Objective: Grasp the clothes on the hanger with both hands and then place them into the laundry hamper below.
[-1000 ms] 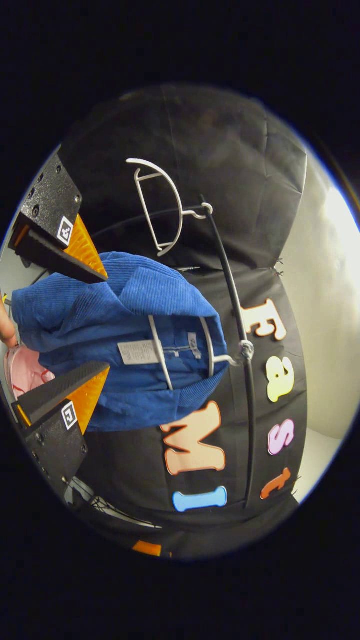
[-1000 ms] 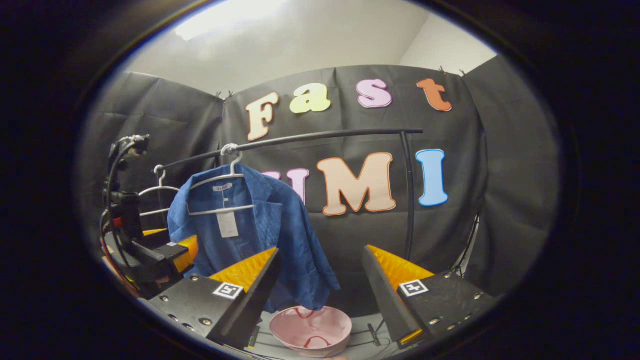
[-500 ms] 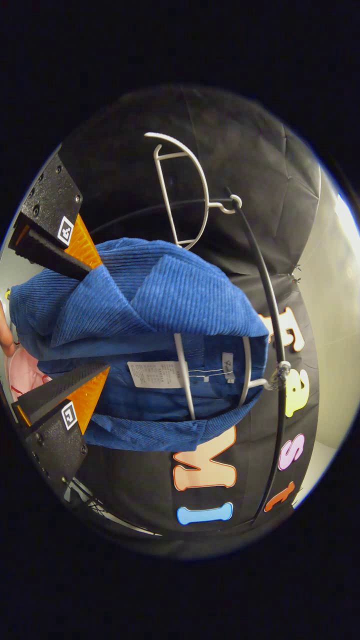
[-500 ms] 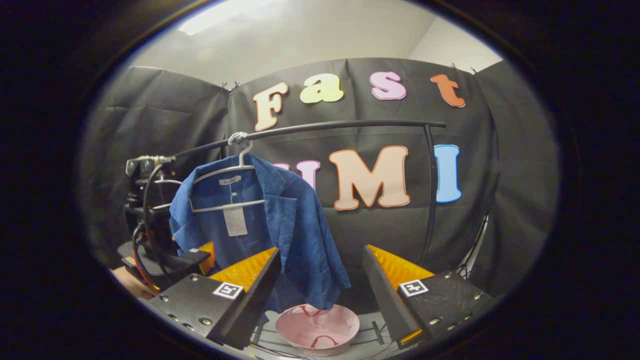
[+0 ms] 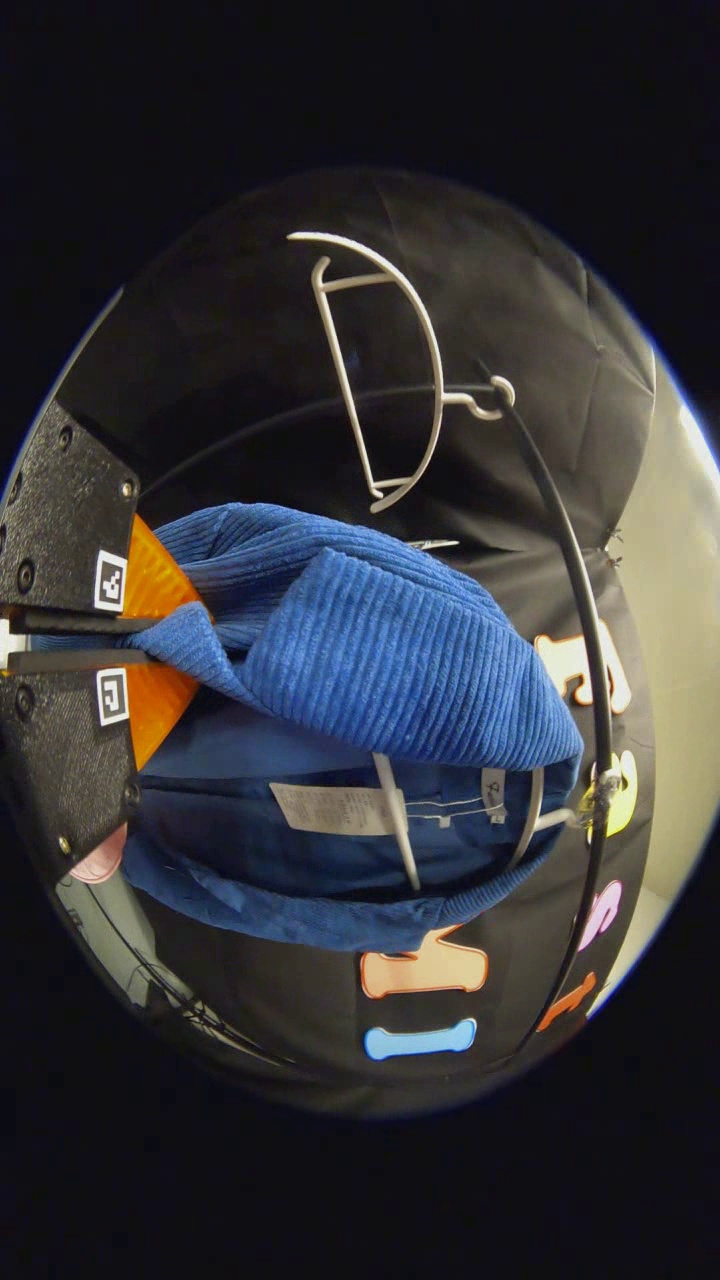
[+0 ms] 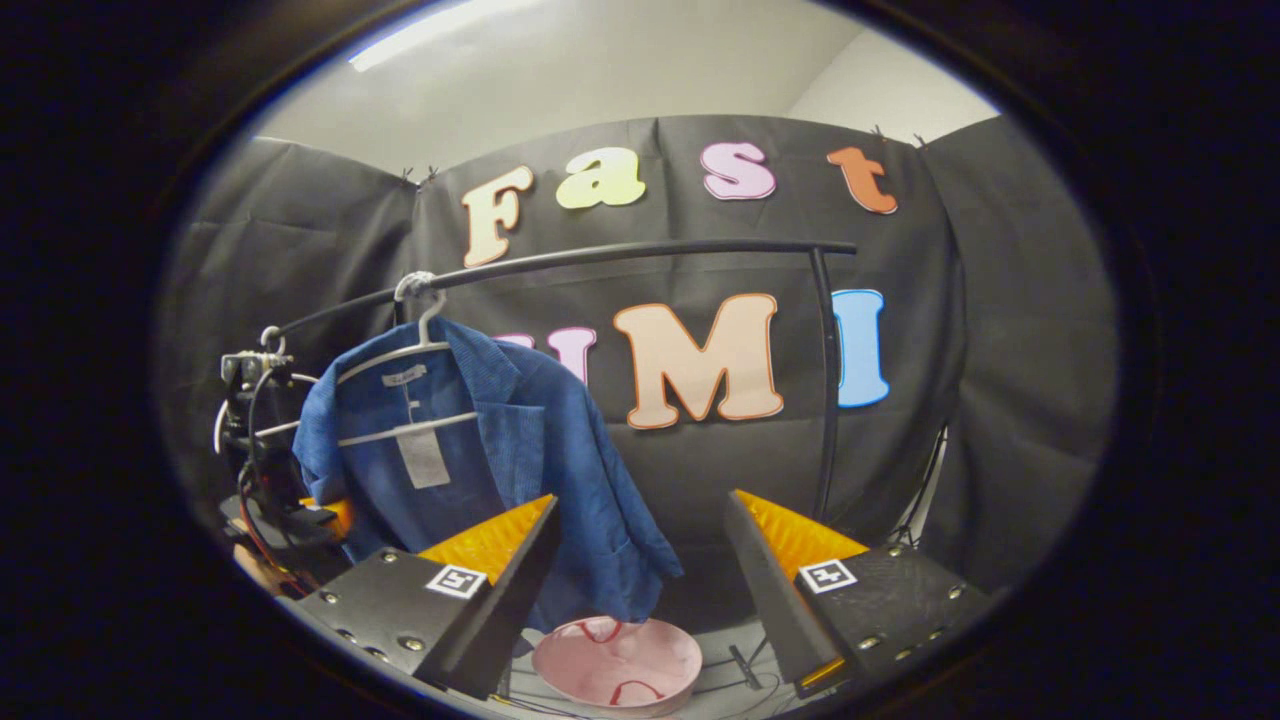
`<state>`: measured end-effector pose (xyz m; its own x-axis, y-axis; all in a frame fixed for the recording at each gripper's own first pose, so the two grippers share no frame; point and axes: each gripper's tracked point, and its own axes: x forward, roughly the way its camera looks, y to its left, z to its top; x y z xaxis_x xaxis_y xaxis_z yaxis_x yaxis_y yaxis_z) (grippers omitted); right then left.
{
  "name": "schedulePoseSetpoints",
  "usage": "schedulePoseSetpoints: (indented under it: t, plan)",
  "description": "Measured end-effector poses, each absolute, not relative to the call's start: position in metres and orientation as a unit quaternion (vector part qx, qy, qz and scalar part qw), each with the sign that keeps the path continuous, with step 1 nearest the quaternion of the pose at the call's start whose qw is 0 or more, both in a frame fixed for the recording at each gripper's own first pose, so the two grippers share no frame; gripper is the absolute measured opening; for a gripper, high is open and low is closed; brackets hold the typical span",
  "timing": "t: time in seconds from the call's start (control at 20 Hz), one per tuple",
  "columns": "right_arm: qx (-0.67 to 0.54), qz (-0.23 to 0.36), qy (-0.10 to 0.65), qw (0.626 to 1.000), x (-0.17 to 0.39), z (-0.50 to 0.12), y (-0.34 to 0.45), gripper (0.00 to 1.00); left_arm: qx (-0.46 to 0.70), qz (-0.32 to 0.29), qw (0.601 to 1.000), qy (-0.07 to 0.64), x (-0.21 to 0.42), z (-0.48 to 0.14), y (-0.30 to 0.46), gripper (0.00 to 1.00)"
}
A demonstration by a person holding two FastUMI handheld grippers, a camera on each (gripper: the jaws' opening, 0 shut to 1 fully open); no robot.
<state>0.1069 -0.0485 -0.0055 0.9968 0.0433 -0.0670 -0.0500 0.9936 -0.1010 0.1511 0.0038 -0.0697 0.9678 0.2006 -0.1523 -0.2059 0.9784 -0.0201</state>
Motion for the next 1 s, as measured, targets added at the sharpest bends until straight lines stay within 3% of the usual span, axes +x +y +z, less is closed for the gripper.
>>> schedulePoseSetpoints:
  t: [0.15, 0.6, 1.0]
  plan:
    - [-0.071, 0.027, 0.044, 0.996, 0.114, -0.002, -0.056, 0.96, -0.045, 0.039, 0.997, 0.039, 0.151, -0.055, -0.010, 0.06]
    - [-0.077, 0.006, 0.057, 0.995, 0.141, 0.005, -0.061, 0.98, -0.035, -0.038, 0.998, 0.024, 0.137, -0.037, -0.009, 0.02]
    - [-0.079, 0.067, 0.052, 0.993, 0.183, -0.012, -0.019, 0.98, -0.037, -0.049, 0.998, 0.018, 0.112, -0.012, -0.019, 0.01]
